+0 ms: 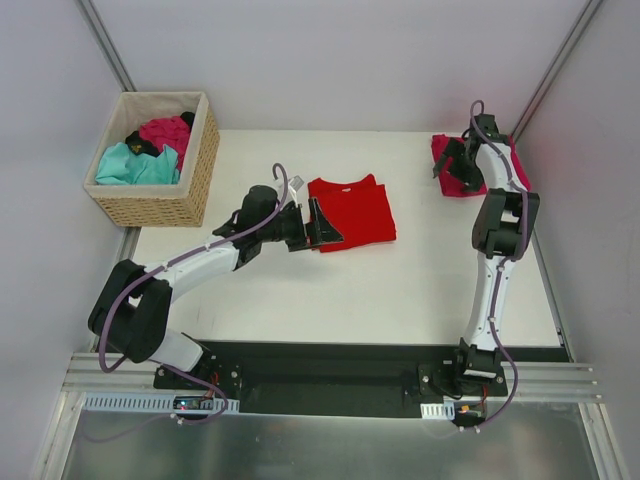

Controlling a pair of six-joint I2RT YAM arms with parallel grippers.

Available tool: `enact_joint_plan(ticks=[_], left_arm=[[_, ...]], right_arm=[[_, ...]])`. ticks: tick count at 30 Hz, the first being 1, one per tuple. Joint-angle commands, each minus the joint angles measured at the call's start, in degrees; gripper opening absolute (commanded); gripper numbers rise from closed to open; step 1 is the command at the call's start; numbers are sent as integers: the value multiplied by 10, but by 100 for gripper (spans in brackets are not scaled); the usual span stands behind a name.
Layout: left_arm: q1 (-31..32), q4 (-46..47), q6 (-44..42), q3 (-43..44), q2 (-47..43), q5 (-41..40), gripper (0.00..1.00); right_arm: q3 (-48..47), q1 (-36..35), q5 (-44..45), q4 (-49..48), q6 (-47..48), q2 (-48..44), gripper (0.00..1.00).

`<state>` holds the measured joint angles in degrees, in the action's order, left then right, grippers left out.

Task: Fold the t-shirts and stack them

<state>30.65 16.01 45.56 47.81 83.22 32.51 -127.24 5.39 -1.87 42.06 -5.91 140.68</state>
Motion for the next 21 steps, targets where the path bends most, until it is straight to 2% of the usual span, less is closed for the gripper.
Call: enact_joint_plan(ticks=[1,4,11,13,21], left_arm=[[-2,19,0,-10,-25,4,99],[-2,19,1,-16,-34,2,99],[-2,23,4,-37,-60,-3,99],[-2,23,6,-46,-67,-6,99],[-2,13,9,-68,-111,-16,99]], right_arm=[[43,-21,-45,58,-34,-36,97],[114,-43,-12,42,-32,-87,97],[273,-53,-23,-15,-68,-174,97],[326,-77,-36,-39,-73,-202,97],[531,-167,39,-120,-103,-324,97]])
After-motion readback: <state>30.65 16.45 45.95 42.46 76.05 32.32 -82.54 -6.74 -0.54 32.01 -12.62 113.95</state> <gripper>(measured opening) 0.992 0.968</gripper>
